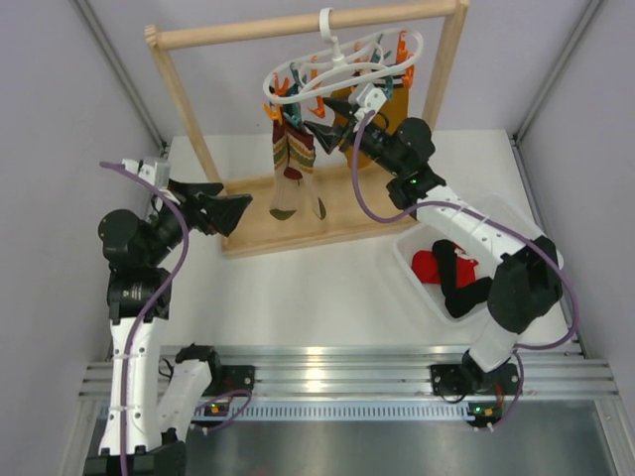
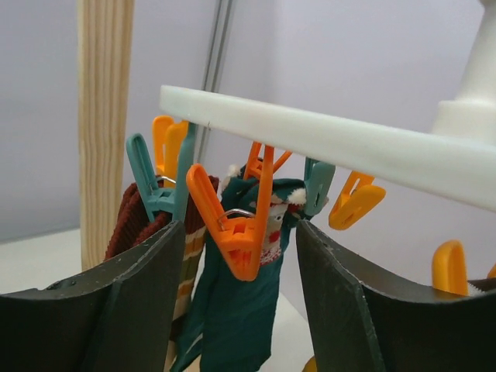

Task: Clip the socks to the hanger
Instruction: Open the clamp at the hanger.

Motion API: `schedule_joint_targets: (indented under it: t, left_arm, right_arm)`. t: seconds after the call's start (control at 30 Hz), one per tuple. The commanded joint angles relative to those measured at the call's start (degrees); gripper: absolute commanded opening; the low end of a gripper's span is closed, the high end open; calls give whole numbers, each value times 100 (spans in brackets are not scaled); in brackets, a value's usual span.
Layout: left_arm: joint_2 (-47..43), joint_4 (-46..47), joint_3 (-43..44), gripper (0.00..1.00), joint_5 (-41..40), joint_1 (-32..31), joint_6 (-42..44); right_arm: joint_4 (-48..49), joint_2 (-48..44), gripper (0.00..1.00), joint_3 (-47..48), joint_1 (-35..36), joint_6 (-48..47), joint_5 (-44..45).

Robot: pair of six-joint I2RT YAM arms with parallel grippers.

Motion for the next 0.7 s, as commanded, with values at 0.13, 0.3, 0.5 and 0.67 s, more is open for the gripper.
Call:
schedule_joint_targets:
  t: [0.13, 0.3, 0.5, 0.67]
  left_arm:
    - [98, 449, 397, 97, 10, -1, -239]
    - [265, 449, 555, 93, -279, -1, -650]
    - [800, 266, 1213, 88, -649, -89, -1284]
    - [1257, -26, 1951, 98, -755, -317, -1469]
  right_arm:
    - [96, -42, 46, 340, 50, -96, -5]
    - [96, -174, 34, 279, 155, -367, 530]
    - [122, -455, 23, -45, 533, -1279, 1355]
    - [430, -570, 8, -371, 972, -2369, 2244]
